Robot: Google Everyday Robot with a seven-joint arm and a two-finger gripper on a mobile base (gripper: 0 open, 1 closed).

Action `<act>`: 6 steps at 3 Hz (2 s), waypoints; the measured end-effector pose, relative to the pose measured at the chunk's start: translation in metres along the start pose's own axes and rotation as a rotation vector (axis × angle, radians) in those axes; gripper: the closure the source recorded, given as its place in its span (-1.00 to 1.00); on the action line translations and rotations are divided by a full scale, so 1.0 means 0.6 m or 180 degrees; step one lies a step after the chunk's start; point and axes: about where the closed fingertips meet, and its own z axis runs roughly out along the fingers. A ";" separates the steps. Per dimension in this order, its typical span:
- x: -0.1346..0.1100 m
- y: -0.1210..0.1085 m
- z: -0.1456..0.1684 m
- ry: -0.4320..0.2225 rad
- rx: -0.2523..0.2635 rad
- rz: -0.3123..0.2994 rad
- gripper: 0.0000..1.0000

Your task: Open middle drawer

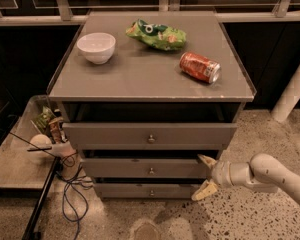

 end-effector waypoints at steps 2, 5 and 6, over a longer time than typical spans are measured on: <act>-0.006 -0.001 0.017 0.0027 -0.0010 -0.0085 -1.00; -0.001 -0.041 0.069 0.0266 0.0227 -0.0314 -1.00; 0.008 -0.045 0.079 0.0315 0.0191 -0.0317 -1.00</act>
Offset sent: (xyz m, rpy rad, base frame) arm 0.0079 0.0142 -0.0020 -0.0404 -0.0384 0.0290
